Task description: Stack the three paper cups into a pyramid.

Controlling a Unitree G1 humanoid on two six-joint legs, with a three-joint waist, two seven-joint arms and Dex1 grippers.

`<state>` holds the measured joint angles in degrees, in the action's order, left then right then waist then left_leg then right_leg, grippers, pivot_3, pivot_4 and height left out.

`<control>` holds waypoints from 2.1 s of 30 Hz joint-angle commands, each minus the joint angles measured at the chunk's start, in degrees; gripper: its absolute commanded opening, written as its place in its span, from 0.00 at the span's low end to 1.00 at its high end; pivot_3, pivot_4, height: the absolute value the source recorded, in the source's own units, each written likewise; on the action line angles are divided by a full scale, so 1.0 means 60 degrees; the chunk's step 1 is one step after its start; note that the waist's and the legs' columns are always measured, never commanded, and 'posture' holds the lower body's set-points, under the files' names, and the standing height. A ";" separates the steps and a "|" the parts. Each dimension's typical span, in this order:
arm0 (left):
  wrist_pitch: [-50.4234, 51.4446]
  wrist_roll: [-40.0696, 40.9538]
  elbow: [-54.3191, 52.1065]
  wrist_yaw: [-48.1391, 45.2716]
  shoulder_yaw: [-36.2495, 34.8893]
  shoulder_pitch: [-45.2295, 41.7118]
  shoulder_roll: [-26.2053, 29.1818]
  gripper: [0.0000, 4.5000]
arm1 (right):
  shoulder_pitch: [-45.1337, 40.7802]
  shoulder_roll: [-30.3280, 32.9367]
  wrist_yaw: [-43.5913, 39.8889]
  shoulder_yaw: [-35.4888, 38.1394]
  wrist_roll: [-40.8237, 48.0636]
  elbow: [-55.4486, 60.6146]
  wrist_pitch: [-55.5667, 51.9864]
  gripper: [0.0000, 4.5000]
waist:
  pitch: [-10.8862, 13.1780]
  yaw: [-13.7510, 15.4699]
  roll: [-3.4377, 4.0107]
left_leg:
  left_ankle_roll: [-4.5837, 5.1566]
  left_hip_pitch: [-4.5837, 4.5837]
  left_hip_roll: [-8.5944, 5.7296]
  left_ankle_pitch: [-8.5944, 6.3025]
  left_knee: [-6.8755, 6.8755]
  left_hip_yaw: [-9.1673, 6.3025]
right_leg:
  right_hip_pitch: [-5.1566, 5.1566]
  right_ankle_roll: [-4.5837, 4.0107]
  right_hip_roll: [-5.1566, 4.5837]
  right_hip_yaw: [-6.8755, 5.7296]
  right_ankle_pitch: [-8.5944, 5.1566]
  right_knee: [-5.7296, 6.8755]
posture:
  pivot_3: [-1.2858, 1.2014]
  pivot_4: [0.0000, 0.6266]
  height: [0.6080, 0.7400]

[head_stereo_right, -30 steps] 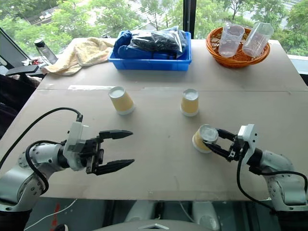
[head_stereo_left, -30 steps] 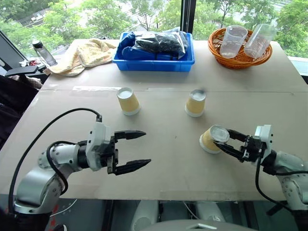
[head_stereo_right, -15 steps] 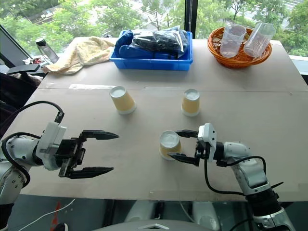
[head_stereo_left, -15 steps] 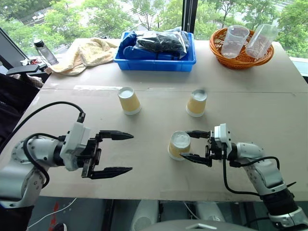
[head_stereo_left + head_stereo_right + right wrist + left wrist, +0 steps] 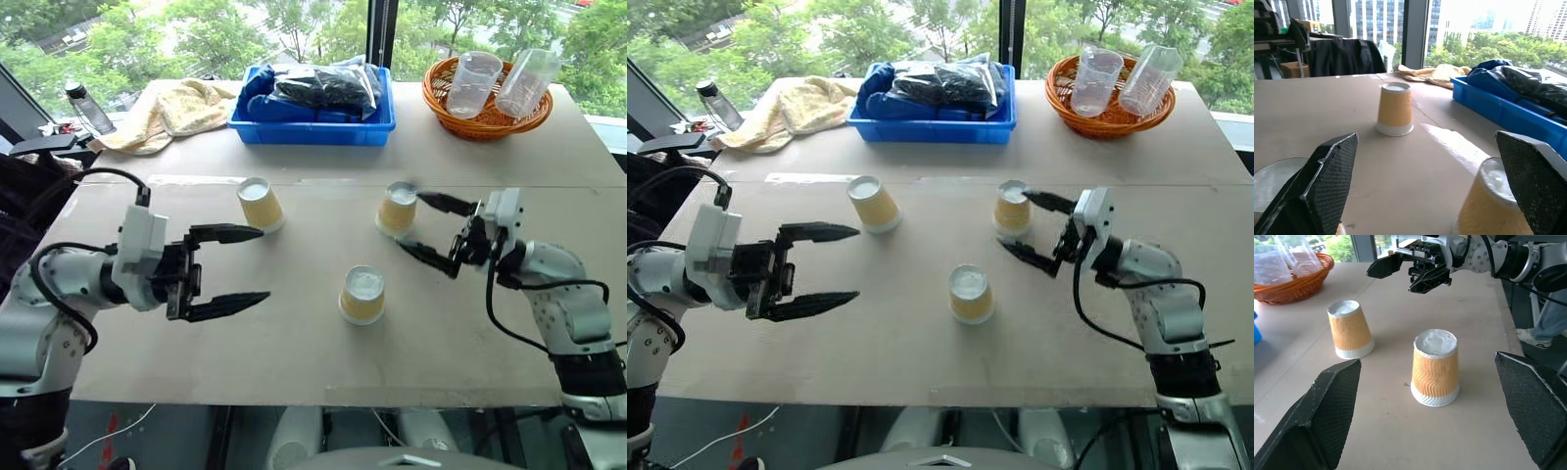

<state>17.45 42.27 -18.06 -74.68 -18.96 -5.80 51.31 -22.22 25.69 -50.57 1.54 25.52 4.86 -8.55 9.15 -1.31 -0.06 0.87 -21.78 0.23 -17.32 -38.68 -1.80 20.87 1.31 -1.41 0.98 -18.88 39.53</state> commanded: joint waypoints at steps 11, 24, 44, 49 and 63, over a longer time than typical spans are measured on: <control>0.1119 -0.0621 -0.1100 0.3077 0.0478 -0.0425 -0.0701 1.00 | -0.1330 -0.1126 0.1221 -0.0385 -0.1516 -0.2395 0.0883 0.99 | 0.0000 -0.0148 -0.0004 | -0.0010 -0.0155 -0.0001 0.0006 -0.0093 0.0010 | 0.0139 0.0005 0.0000 0.0011 0.0003 0.0066 | 0.52 0.24 1.00; 0.1147 -0.0975 -0.0902 0.3181 0.0405 -0.0090 -0.0366 1.00 | -0.2388 -0.1835 0.1740 -0.0271 -0.1908 -0.4545 0.1419 0.99 | 0.0000 -0.0183 -0.0003 | -0.0016 -0.0146 0.0002 0.0009 -0.0092 0.0005 | 0.0139 0.0003 0.0007 0.0009 0.0003 0.0079 | 0.52 0.24 1.00; 0.0656 -0.0779 -0.0918 0.2014 0.0725 -0.0341 -0.0458 1.00 | -0.0090 -0.0282 -0.0505 -0.0083 -0.0412 -0.1267 0.0453 0.49 | 0.0000 -0.0060 -0.0003 | -0.0014 -0.0161 0.0001 0.0008 -0.0092 -0.0004 | 0.0138 0.0003 0.0001 -0.0002 0.0003 0.0067 | 0.52 0.24 1.00; 0.0594 -0.0247 -0.1297 0.0888 0.0901 -0.0282 -0.0294 1.00 | 0.1968 0.1140 -0.1812 0.0357 0.0698 0.0841 -0.0059 0.49 | 0.0001 -0.0056 -0.0002 | -0.0012 -0.0160 0.0002 0.0007 -0.0090 -0.0007 | 0.0134 0.0003 0.0002 -0.0003 0.0003 0.0067 | 0.52 0.24 1.00; -0.0031 -0.0821 -0.0404 0.0163 0.1368 -0.0720 -0.0320 1.00 | 0.3460 0.0825 -0.1603 -0.0686 0.0337 0.2328 0.0201 0.49 | 0.0003 -0.0078 -0.0009 | -0.0010 -0.0138 0.0003 0.0006 -0.0099 -0.0007 | 0.0118 0.0003 0.0010 0.0002 0.0003 0.0070 | 0.52 0.24 1.00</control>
<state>18.21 37.24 -19.69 -73.45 -10.59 -9.63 49.18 -1.71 30.60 -60.11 -2.78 28.48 18.72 -9.58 9.16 -1.78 -0.12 0.81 -22.61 0.25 -17.29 -39.27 -1.84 21.57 1.33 -1.36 0.99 -18.86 39.94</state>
